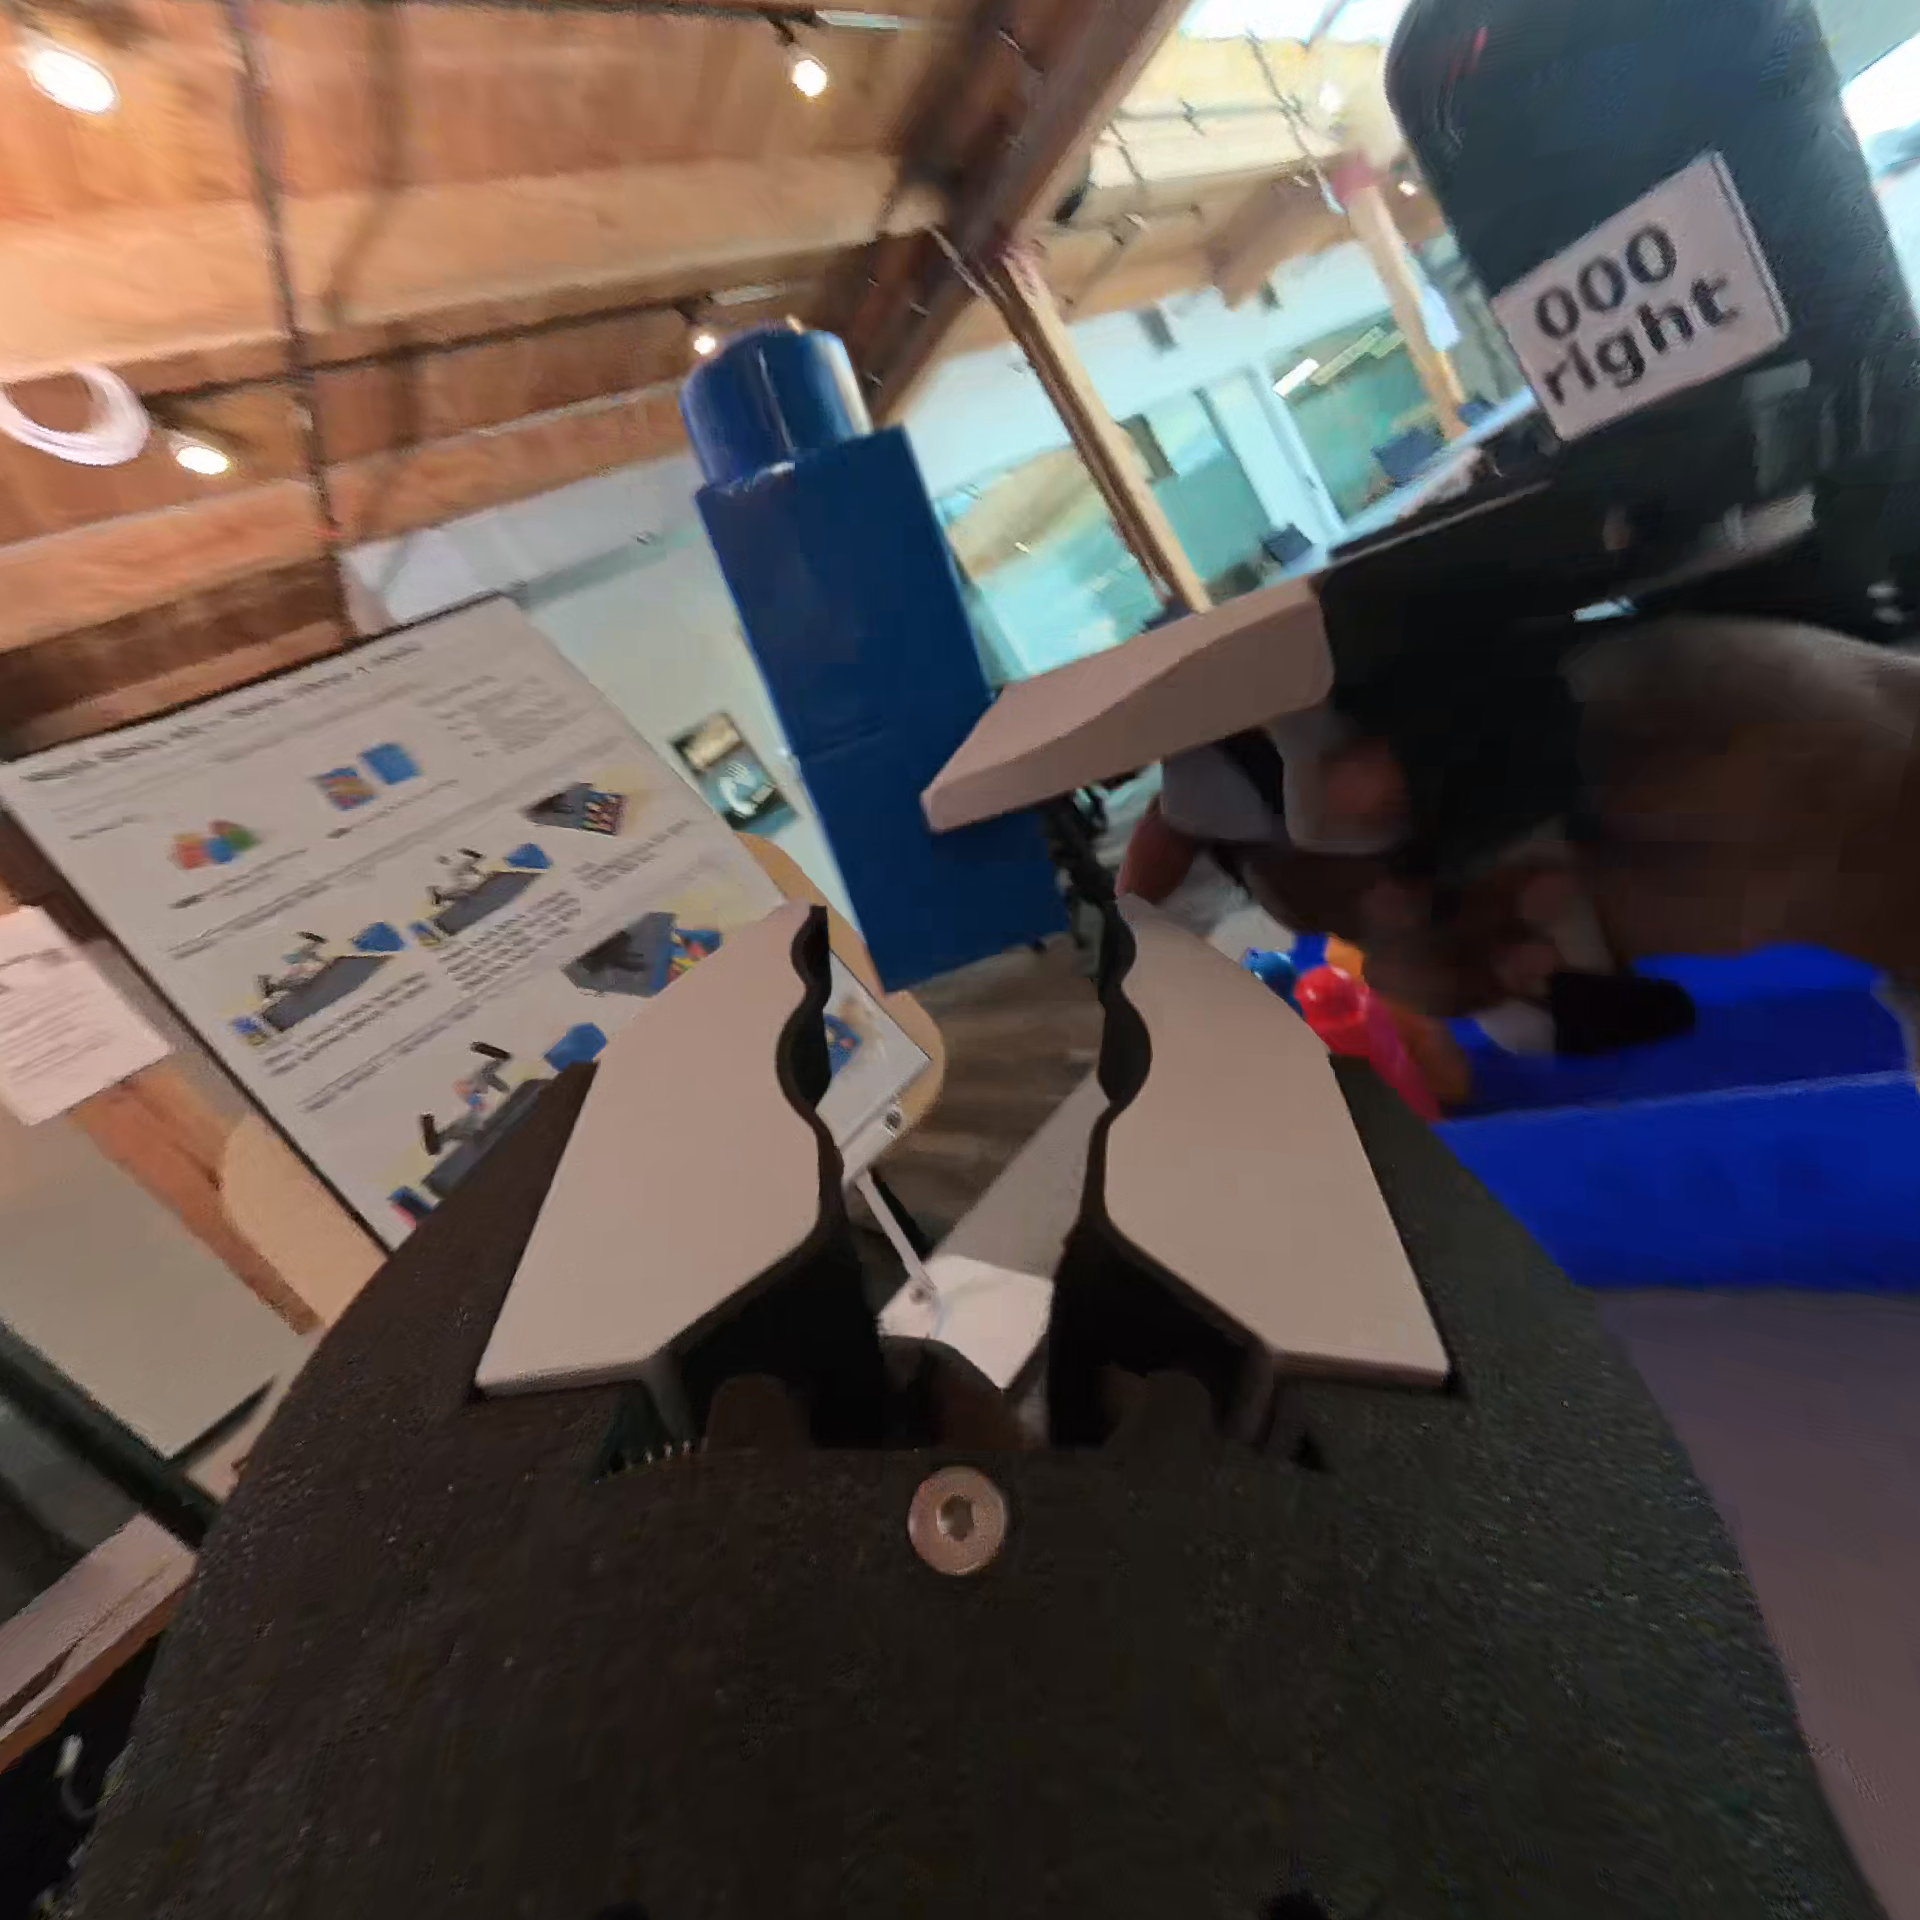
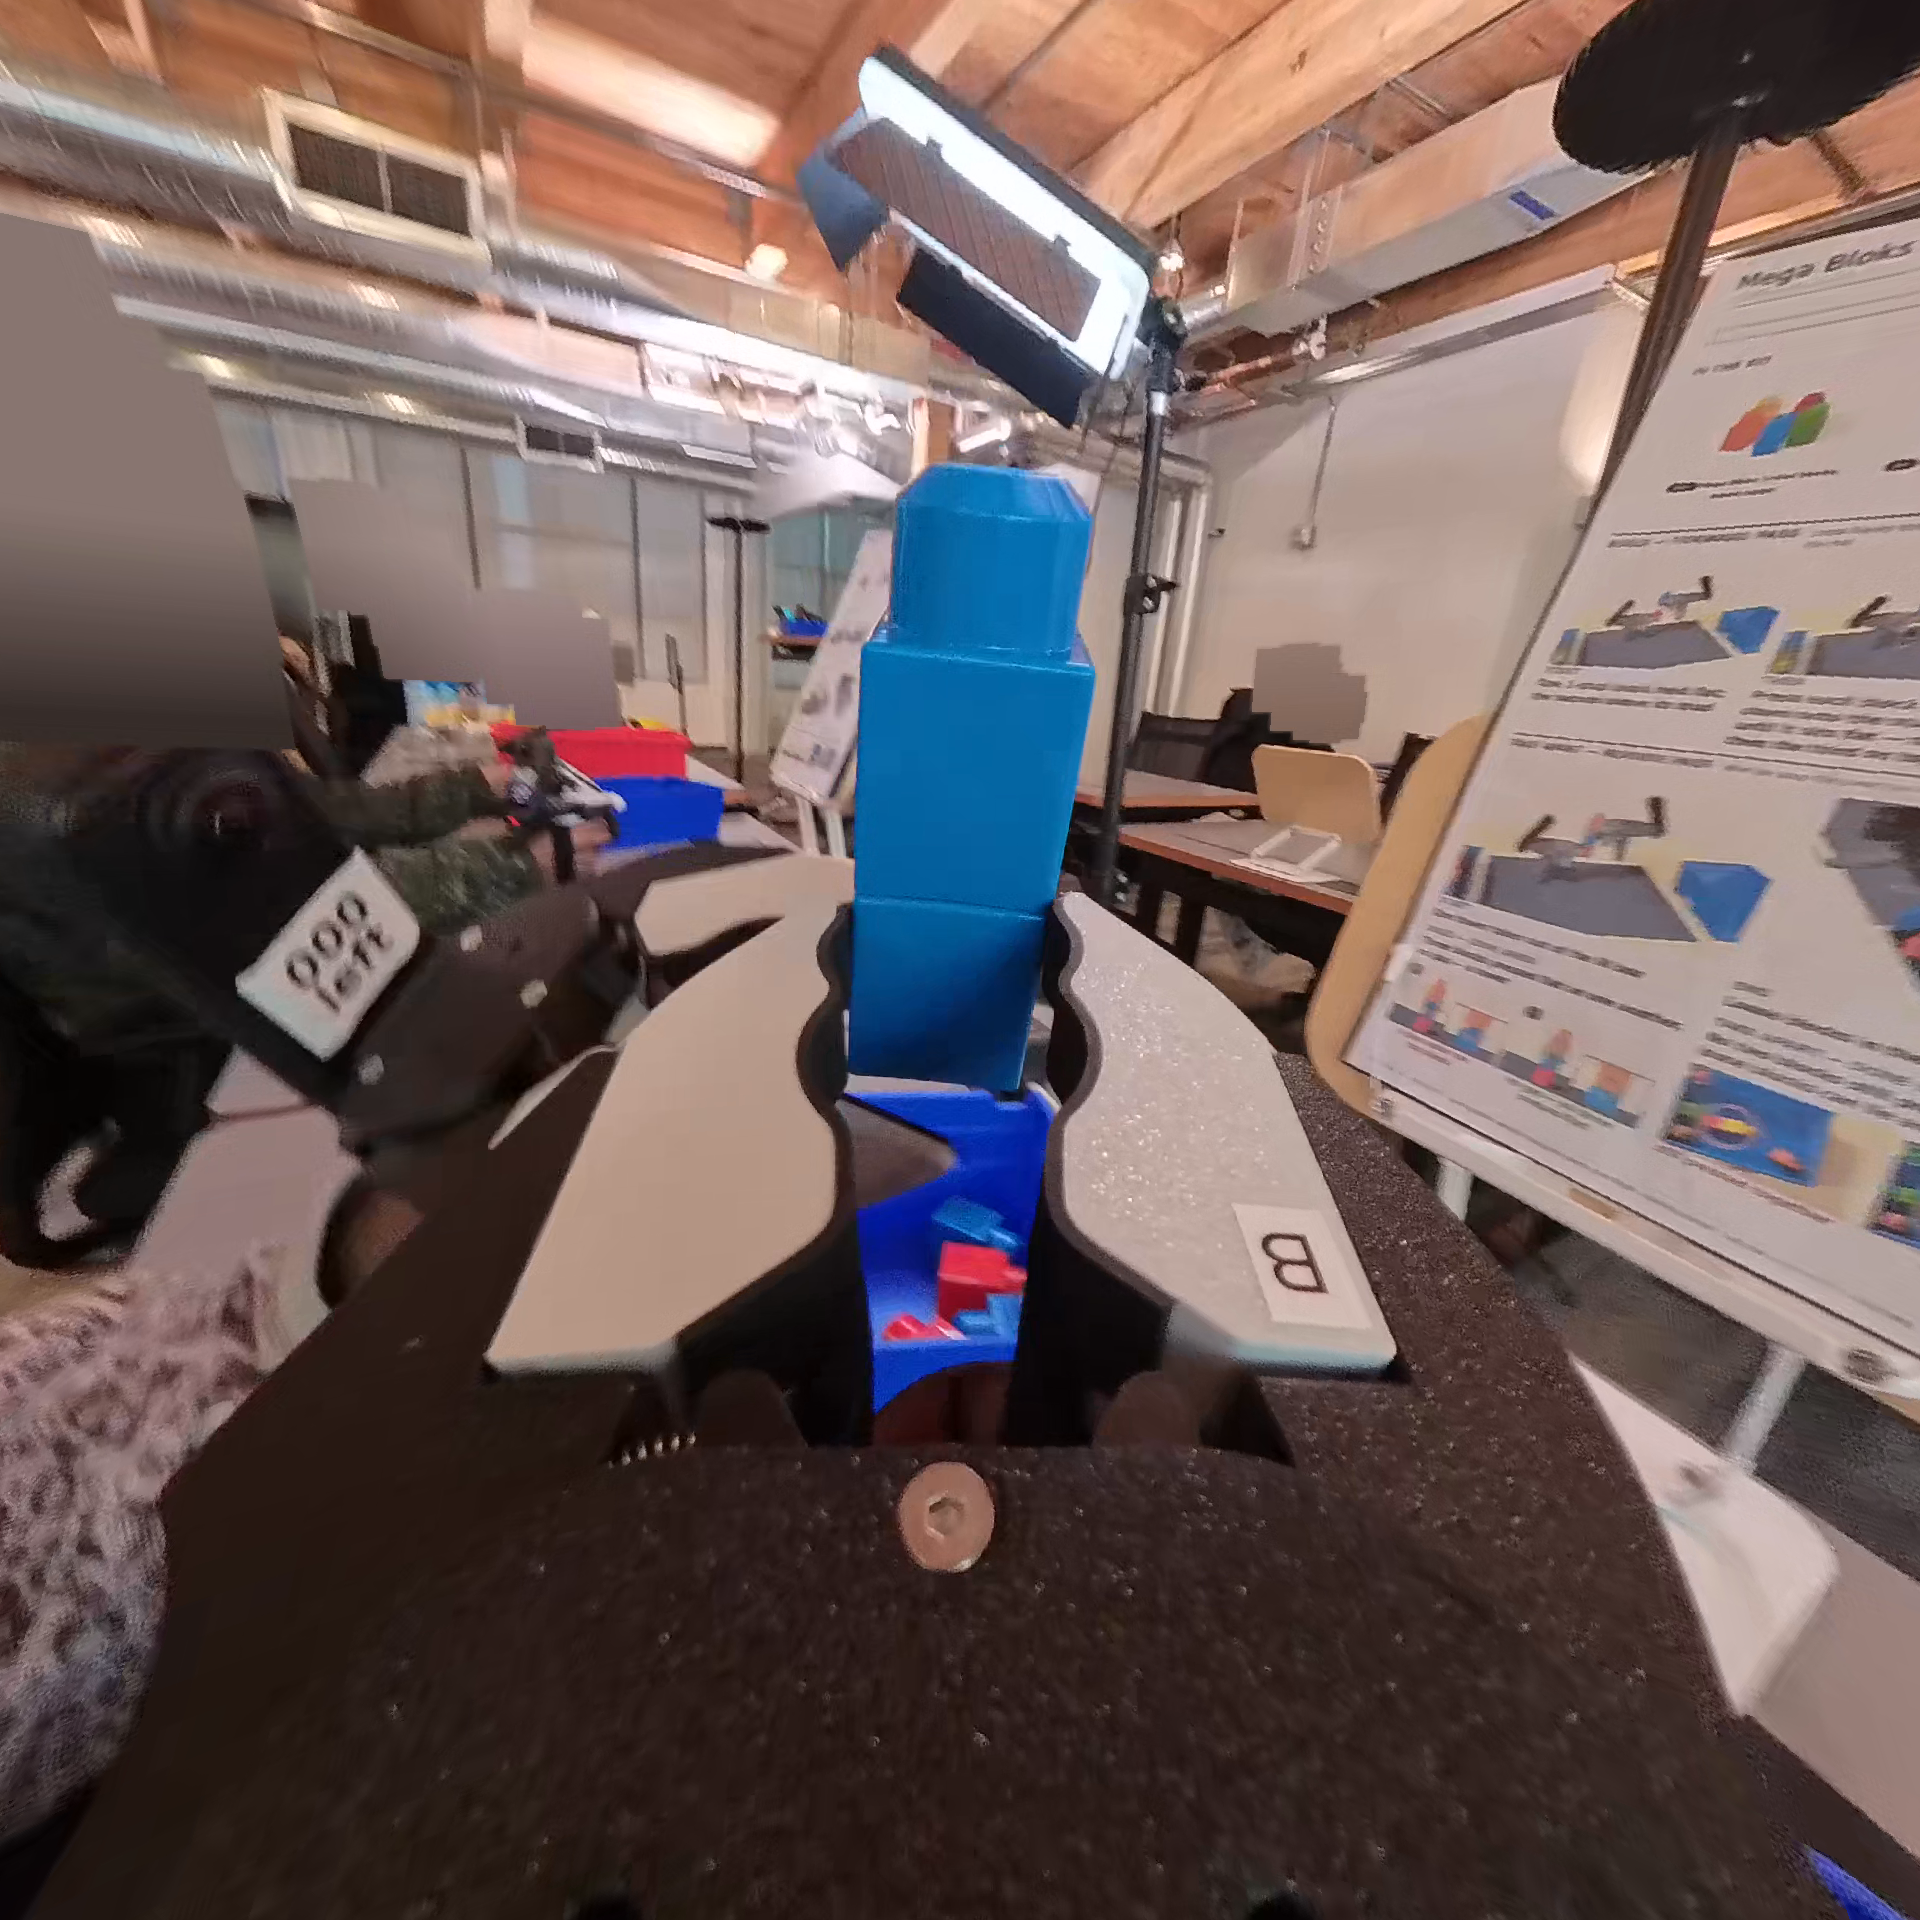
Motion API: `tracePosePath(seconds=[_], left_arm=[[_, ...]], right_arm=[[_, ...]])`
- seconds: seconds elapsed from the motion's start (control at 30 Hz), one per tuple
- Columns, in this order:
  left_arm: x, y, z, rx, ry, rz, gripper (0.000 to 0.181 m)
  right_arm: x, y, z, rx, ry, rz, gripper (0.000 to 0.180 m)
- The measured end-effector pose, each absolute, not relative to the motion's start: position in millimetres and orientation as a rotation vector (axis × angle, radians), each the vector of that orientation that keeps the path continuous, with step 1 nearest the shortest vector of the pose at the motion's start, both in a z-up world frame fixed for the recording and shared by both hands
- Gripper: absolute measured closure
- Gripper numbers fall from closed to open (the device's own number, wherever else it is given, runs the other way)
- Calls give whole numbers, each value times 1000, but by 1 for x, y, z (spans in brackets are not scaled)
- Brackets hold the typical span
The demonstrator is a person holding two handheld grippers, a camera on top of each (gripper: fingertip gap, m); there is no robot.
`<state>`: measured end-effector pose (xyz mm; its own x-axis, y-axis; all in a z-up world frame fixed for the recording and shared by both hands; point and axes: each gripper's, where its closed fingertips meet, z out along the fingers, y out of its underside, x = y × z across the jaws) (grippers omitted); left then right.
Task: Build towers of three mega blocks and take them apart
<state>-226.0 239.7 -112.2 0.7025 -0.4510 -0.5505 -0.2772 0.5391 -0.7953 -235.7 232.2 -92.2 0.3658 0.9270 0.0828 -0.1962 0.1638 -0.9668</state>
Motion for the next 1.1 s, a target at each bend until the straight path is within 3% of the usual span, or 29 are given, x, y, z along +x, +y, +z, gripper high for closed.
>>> tracePosePath(seconds=[0.13, 0.27, 0.4, 0.63, 0.73, 0.87, 0.97, 1.03, 1.1], left_arm=[[-241, 219, -117, -1047, 917, -474, 125], [-243, 198, -110, -1011, 925, -787, 121], [-227, 186, -117, -990, 1018, -831, 135], [-272, 195, -62, -754, 540, -1180, 144], [-286, 201, -56, -674, 388, -1275, 144], [-280, 201, -57, -680, 394, -1295, 144], [-282, 200, -55, -653, 375, -1320, 144], [-283, 200, -56, -642, 373, -1330, 144], [-283, 199, -55, -630, 371, -1353, 145]], right_arm=[[-230, 226, -123, -1154, -1121, 737, 145], [-242, 193, -149, -1163, -1379, 876, 145], [-249, 187, -161, -1200, -1452, 898, 145], [-249, 193, -101, -1001, -1072, 1168, 140], [-265, 192, -99, -994, -1013, 1288, 123], [-277, 201, -99, -1002, -917, 1302, 142], [-279, 200, -101, -1014, -923, 1384, 141], [-280, 202, -106, -1023, -937, 1370, 130], [-280, 199, -103, -993, -930, 1394, 138]])
